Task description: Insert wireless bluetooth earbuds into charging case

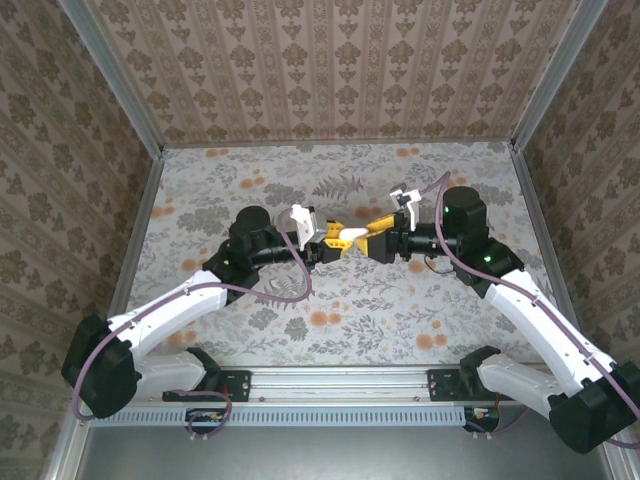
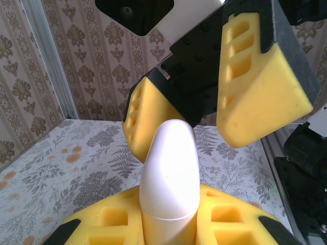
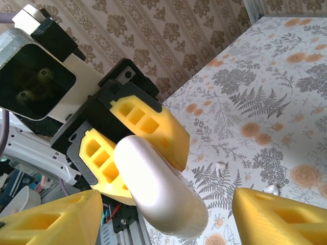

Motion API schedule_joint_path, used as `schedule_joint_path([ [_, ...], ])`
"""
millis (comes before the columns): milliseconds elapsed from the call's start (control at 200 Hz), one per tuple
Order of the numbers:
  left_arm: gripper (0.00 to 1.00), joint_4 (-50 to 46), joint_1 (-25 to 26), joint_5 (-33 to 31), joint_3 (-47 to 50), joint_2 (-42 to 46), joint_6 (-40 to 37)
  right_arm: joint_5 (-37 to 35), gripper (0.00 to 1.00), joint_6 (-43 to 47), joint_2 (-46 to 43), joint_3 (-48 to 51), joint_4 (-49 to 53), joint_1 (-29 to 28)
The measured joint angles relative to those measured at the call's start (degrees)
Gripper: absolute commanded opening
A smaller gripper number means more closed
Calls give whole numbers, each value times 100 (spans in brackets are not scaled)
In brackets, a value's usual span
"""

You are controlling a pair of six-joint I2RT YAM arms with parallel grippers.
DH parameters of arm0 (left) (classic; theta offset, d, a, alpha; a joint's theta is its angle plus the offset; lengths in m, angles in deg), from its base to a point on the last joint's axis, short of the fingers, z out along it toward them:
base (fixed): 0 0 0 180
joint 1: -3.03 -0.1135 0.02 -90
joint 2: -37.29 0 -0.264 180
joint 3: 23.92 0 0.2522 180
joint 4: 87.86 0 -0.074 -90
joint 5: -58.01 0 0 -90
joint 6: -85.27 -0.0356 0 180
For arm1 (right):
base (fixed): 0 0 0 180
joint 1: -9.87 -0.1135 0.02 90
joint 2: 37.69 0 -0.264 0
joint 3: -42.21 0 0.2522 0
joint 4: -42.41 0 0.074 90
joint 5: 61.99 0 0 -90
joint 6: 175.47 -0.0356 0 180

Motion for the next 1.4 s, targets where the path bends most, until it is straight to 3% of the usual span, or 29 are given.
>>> schedule_joint_path([
  [900,15,-129,-90,-179,0,-11,107,-518,65,-345,382,-68,-446,-68],
  [1400,15,-232,-33,94,-7,-11,107,-994,68,-625,533,-210,-640,-26],
])
